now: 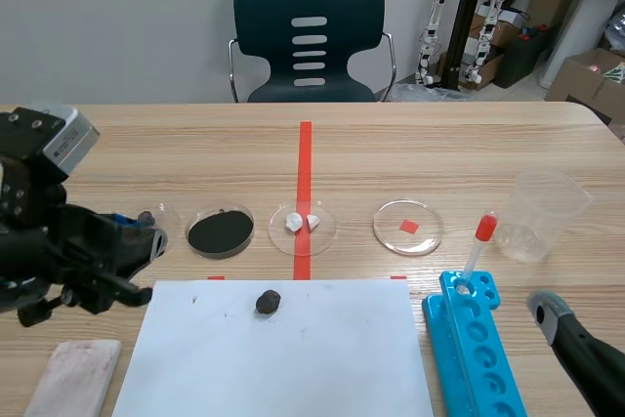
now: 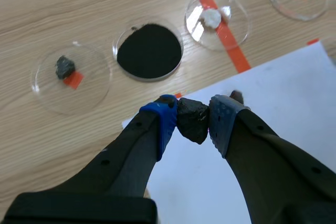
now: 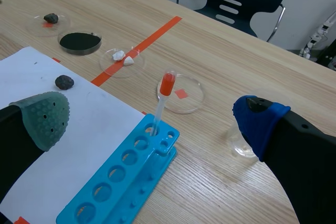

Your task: Lower the mineral onto the iron filings and hold still

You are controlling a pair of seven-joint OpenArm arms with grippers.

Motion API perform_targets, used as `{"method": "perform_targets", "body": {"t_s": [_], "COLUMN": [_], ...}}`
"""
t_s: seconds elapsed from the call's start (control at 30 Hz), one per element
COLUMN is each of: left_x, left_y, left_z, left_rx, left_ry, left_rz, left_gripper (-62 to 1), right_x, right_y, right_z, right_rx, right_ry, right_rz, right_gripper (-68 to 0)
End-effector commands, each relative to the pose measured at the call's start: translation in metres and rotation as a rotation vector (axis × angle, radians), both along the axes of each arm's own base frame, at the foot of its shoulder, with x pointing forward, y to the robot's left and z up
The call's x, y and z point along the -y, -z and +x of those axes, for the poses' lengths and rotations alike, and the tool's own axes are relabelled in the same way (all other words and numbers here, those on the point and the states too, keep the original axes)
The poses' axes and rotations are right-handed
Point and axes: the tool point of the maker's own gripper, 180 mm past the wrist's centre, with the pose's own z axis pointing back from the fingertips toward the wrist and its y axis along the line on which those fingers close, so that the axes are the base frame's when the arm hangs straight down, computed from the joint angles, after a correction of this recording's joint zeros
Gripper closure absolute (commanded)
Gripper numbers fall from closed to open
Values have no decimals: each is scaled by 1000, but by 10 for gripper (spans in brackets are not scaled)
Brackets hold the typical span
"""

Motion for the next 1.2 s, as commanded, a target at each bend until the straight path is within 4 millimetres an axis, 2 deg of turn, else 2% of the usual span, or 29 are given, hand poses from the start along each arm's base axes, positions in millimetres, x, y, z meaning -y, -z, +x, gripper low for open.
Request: {"method": "perform_targets", "body": {"t_s": [0.0, 0.17, 0.3, 0.5, 0.83, 1.17], "left_x": [10, 28, 37, 48, 46, 43], "left_y": [-10, -16, -10, 15, 54, 75], "left_z": [9, 30, 47, 74, 110, 129], "left_rx": [21, 15, -6, -104, -278, -353], "left_ry": [5, -24, -63, -118, -213, -263], "left_rz": [-31, -56, -58, -39, 29, 50], "left_gripper": [-132, -132, -132, -132, -132, -132], "right_x": [-3, -3, -3, -3, -3, -3], "right_y": [-9, -9, -9, -9, -9, -9], "right_z": [4, 4, 4, 4, 4, 4], "right_rx": [32, 32, 32, 32, 33, 33], "right_ry": [-10, -10, -10, -10, -10, -10], "right_rz": [13, 13, 13, 13, 13, 13], "right_gripper": [-679, -679, -679, -679, -679, -679]}}
